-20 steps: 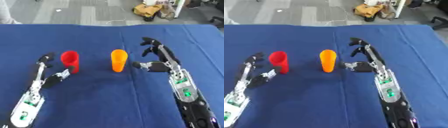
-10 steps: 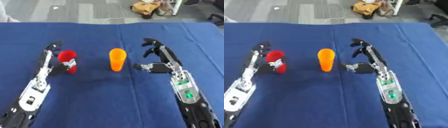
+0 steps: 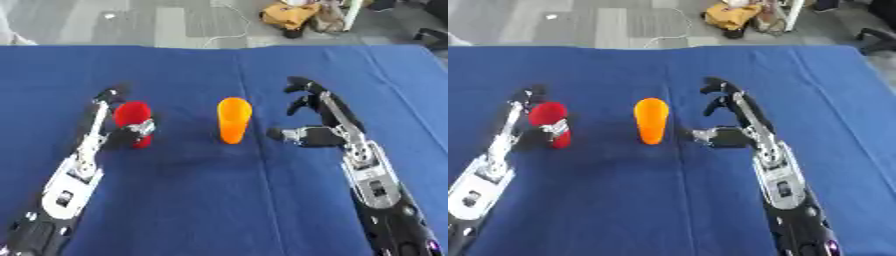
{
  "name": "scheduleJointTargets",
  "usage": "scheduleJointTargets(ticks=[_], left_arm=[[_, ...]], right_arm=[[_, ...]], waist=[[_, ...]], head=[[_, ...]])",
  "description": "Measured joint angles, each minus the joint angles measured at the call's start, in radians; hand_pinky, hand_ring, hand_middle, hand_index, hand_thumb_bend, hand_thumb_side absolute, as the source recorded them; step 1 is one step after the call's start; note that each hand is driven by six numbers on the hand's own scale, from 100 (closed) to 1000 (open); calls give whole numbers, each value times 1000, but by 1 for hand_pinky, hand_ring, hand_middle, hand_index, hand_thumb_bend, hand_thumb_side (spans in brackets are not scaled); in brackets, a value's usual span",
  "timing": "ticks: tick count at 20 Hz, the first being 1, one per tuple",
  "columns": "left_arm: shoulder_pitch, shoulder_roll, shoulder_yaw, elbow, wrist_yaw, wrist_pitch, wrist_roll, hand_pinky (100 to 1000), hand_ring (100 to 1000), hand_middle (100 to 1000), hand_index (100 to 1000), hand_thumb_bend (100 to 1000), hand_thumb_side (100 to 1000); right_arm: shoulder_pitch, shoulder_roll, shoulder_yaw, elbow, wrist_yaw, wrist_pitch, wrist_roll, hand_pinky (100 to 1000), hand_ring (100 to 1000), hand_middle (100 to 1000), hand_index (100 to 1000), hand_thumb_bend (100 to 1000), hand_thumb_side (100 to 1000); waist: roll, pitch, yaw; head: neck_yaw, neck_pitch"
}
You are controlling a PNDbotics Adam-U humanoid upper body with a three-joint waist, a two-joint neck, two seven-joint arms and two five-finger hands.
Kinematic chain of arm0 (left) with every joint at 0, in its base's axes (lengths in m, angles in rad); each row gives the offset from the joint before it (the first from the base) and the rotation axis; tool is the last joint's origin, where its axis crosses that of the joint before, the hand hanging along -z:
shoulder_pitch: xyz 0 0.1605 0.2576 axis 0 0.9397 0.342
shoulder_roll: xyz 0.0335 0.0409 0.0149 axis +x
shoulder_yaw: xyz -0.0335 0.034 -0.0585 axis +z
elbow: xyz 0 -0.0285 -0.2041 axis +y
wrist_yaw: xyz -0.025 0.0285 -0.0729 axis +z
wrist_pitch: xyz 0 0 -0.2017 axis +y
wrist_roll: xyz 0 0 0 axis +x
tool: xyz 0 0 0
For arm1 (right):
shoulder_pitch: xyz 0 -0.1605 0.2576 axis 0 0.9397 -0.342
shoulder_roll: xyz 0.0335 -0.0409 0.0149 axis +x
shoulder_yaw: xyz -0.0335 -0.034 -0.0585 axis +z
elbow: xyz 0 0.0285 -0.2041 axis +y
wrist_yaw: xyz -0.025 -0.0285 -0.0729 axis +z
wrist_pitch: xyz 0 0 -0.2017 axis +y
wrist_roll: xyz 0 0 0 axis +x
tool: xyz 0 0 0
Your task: Pour the contents of one cup into another cup.
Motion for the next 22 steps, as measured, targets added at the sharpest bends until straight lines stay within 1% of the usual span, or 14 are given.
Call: scheduleJointTargets(ticks=[10,13,19,22], left_arm=[[-23,-1,-6,51,-3,-13,10,709,811,782,905,707,529],[-31,-1,-6,70,-7,-16,11,698,802,771,899,705,531],[-43,-1,-6,87,-20,-25,7,665,773,740,883,686,530],[-44,-2,-6,91,-23,-29,3,574,700,665,863,633,515]], right_arm=[[-1,6,0,0,-3,-2,3,768,535,740,911,850,361],[-2,7,3,0,-3,-3,5,768,535,740,911,850,362],[-9,7,5,0,-3,-4,5,768,534,738,911,846,368],[-9,7,5,0,-3,-4,5,768,534,738,911,844,372]], waist=[[-2,7,-7],[-4,13,-14],[-3,15,-19],[-2,15,-20]], head=[[1,-4],[4,-9],[5,-10],[5,-10]])
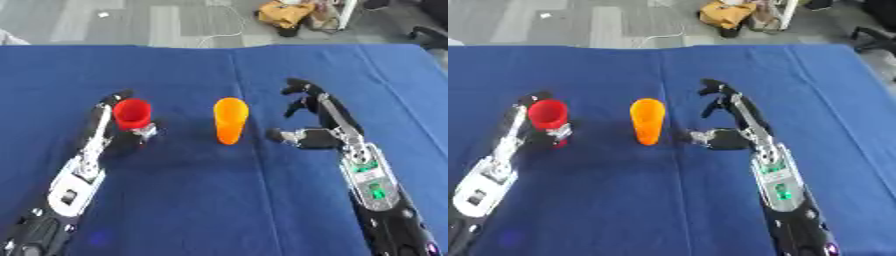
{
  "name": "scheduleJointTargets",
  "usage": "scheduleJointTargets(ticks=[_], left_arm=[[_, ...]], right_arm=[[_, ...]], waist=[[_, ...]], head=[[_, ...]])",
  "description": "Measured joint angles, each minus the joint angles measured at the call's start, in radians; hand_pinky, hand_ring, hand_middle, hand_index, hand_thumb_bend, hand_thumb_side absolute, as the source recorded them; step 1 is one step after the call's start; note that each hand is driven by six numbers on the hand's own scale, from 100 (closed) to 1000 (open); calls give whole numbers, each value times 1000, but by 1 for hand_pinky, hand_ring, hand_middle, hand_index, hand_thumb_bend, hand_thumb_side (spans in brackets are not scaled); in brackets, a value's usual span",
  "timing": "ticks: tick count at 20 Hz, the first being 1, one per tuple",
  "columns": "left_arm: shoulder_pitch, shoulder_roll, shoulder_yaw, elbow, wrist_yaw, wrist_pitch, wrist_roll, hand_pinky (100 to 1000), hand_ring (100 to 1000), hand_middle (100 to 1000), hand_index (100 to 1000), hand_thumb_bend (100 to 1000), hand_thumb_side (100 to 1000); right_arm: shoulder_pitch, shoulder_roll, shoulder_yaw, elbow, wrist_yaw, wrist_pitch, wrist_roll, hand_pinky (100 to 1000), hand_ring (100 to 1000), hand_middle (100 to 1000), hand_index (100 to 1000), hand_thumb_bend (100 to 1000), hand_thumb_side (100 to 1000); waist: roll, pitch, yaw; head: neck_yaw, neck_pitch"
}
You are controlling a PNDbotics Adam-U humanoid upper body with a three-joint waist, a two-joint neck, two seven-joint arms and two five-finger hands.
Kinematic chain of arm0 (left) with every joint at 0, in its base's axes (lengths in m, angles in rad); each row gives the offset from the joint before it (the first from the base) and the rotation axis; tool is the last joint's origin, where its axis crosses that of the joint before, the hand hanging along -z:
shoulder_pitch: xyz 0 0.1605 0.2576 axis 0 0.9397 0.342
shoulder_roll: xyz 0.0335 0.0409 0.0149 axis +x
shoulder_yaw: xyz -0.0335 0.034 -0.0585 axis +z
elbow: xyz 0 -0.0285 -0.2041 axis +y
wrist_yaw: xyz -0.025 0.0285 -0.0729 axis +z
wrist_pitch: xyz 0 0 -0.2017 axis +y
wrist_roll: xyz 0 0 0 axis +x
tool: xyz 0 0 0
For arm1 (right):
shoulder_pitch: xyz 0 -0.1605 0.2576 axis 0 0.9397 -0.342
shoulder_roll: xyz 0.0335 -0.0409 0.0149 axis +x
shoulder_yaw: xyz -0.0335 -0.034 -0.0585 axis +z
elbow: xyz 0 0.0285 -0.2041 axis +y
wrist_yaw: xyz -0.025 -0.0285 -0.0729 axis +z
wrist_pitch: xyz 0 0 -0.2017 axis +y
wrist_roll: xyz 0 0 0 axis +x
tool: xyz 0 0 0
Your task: Pour the contents of one cup into another cup.
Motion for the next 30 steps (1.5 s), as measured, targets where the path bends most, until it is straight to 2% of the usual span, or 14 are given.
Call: scheduleJointTargets(ticks=[4,9,10,11,15,18,21,26,30], left_arm=[[-1,0,0,0,-2,-4,-4,483,614,580,853,516,470],[-1,0,0,0,6,-11,-15,390,544,518,850,284,364],[-1,0,0,0,10,-14,-18,326,512,492,845,136,301],[-1,0,0,0,15,-15,-19,300,495,477,841,100,279],[-1,0,0,0,39,-22,-22,176,419,407,798,100,228],[0,0,0,0,68,-36,-11,100,365,355,748,100,274],[9,0,0,-8,104,-57,13,100,334,327,736,100,318],[35,1,0,-70,172,-71,57,100,330,322,721,100,392],[54,13,0,-146,216,-56,82,100,332,323,719,100,392]], right_arm=[[0,0,0,0,0,0,0,768,534,738,911,843,375],[0,0,0,0,0,0,0,768,534,738,911,843,375],[0,0,0,0,0,0,0,768,534,737,911,843,375],[0,0,0,0,0,0,0,768,534,737,911,842,376],[0,0,0,0,0,0,0,768,534,737,911,842,375],[0,0,0,0,0,0,0,768,533,737,911,842,374],[0,1,0,0,0,0,0,768,533,737,911,846,361],[0,1,-2,8,0,-2,-2,765,533,734,900,868,285],[-8,1,-6,32,0,-13,-13,769,548,737,898,888,278]], waist=[[2,0,0],[2,0,0],[2,0,0],[1,0,0],[1,0,0],[0,0,0],[-1,0,0],[0,0,2],[3,0,7]], head=[[0,0],[0,0],[0,0],[0,0],[0,0],[0,0],[-1,0],[-2,0],[-5,0]])
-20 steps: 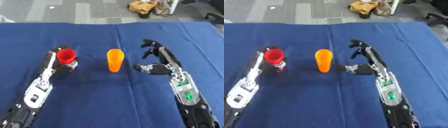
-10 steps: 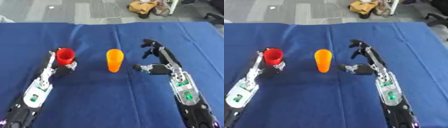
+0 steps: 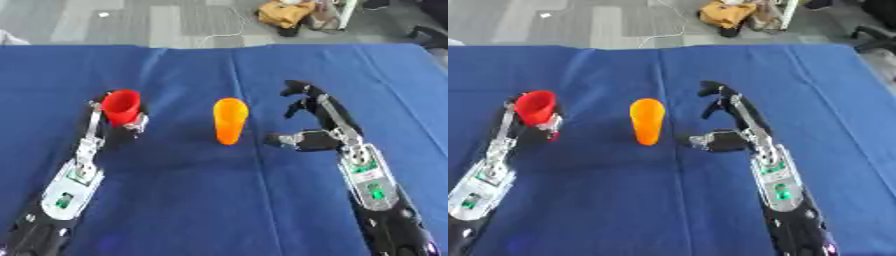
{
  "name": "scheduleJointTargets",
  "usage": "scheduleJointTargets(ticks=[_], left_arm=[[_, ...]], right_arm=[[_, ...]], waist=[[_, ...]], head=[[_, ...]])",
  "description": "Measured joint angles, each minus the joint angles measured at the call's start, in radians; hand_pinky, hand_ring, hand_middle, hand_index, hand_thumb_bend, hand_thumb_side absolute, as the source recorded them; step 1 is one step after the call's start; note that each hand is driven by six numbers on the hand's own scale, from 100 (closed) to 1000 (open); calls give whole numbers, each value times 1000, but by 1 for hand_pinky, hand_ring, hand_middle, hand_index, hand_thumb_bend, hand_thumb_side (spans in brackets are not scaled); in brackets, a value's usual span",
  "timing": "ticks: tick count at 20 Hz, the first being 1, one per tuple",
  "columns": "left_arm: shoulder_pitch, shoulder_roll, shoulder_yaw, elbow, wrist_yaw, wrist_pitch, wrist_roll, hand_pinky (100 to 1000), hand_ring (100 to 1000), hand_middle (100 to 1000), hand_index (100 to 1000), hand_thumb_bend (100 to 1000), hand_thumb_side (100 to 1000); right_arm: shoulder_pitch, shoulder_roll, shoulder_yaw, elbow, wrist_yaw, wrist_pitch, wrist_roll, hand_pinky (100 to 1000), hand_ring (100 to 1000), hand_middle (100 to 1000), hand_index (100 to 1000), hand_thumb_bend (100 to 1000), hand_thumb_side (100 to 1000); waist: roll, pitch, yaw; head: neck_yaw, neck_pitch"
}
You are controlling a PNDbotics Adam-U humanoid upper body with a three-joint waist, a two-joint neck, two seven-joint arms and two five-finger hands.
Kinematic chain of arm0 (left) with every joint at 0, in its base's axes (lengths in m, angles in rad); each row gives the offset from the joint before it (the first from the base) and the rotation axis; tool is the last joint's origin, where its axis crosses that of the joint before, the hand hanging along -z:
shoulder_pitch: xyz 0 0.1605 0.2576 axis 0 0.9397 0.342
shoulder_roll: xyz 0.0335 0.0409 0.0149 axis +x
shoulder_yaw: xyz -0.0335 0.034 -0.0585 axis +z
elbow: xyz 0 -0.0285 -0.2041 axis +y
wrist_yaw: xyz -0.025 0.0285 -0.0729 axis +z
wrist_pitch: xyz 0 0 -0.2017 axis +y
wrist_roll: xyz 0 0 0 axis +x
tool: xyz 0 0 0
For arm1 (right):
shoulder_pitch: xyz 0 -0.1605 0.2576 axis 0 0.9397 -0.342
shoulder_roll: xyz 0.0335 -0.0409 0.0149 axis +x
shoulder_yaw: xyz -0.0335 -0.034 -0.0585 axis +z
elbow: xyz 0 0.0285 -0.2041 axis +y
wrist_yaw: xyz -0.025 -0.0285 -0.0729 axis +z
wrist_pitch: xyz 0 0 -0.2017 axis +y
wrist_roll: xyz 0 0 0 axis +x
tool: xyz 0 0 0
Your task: Pour the contents of one cup into another cup.
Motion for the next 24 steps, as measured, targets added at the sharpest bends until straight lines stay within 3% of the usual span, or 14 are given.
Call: scheduleJointTargets(ticks=[10,24], left_arm=[[53,21,-5,-142,42,36,17,100,333,321,719,100,414],[104,22,-23,-241,61,69,-2,100,333,318,717,100,441]], right_arm=[[-56,1,-6,121,29,-55,-70,833,627,786,894,970,349],[-118,63,-12,259,52,-99,-120,844,628,784,883,1000,395]], waist=[[12,-2,15],[27,-11,44]], head=[[-16,0],[-45,0]])
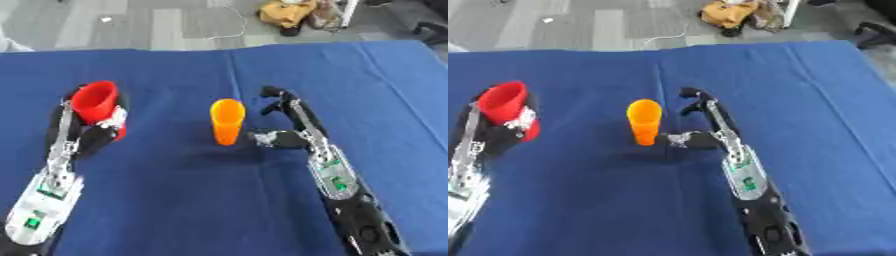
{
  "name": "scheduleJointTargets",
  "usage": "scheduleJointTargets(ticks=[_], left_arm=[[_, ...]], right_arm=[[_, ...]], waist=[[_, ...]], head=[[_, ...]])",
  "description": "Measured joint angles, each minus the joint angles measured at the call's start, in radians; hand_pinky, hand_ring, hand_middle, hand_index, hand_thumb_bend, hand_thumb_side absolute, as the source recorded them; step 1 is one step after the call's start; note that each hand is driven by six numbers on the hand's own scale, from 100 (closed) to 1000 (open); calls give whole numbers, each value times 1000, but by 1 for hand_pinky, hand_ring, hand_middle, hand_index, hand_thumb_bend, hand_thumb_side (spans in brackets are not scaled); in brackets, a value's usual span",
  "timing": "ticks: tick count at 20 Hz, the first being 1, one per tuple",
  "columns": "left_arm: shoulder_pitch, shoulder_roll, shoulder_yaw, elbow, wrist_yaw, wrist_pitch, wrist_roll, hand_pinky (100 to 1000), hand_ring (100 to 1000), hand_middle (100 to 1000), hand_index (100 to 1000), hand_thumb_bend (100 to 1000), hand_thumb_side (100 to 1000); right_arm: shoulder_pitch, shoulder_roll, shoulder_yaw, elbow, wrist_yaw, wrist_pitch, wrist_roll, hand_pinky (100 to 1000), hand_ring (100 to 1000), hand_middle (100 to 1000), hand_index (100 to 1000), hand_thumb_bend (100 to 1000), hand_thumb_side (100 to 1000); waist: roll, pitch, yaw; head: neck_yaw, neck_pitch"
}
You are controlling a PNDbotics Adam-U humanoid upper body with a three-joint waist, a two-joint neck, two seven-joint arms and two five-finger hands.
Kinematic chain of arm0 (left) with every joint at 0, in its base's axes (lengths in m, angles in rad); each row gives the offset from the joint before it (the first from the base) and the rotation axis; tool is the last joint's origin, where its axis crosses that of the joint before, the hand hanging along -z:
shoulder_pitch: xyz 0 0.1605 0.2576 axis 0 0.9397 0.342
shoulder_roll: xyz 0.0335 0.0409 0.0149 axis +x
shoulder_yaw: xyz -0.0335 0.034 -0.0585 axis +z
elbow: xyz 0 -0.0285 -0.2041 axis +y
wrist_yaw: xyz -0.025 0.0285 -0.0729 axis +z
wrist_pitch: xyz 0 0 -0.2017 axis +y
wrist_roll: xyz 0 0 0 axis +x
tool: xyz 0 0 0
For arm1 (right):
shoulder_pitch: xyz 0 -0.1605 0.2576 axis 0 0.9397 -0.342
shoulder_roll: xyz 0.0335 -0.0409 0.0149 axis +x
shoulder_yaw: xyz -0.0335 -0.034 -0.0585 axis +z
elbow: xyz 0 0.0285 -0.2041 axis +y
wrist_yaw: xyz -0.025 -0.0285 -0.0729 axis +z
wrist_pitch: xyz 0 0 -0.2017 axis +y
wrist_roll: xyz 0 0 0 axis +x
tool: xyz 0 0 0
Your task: Pour the contents of one cup into another cup.
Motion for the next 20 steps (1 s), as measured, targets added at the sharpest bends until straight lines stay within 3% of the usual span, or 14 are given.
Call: scheduleJointTargets(ticks=[10,20], left_arm=[[0,-1,-8,-19,6,9,-11,100,335,318,716,100,440],[0,-2,-14,-27,8,11,-28,100,336,318,715,100,438]], right_arm=[[-49,25,12,82,77,-32,14,870,679,808,886,1000,457],[-73,42,12,136,122,-52,27,863,649,786,873,1000,471]], waist=[[2,-5,17],[7,-6,26]], head=[[-8,0],[-12,0]])
